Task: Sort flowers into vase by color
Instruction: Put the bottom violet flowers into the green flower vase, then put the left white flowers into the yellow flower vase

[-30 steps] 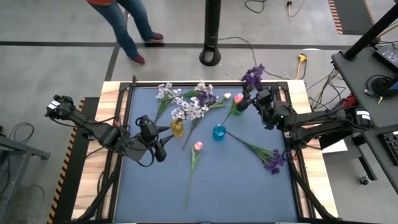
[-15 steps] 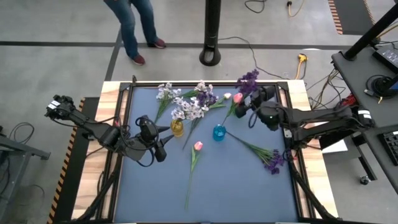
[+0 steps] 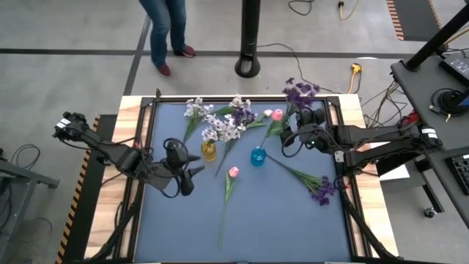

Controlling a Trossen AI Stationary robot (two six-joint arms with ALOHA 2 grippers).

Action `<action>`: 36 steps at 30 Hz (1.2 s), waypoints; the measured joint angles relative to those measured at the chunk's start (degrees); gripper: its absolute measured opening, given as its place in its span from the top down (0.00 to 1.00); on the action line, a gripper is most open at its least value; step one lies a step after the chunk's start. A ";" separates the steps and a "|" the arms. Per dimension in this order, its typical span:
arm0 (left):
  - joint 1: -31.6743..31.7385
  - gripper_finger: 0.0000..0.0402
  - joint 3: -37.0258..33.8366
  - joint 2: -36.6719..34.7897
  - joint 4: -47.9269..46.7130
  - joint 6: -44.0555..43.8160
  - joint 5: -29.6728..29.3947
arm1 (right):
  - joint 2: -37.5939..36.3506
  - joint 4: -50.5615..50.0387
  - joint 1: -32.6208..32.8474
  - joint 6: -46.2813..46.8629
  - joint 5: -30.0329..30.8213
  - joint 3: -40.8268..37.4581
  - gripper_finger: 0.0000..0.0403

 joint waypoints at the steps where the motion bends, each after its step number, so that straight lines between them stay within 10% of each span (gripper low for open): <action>1: 0.00 0.60 0.86 -0.02 -1.10 -1.34 3.12 | -0.01 0.00 0.18 0.10 -0.92 0.00 0.16; 16: 0.35 0.60 17.61 3.55 -45.61 -27.87 2.20 | -0.38 -22.70 0.18 12.09 -10.05 2.40 0.16; 36: 0.44 0.60 21.98 12.32 -49.84 -28.30 1.85 | -0.47 -27.69 0.46 9.86 -15.67 8.24 0.16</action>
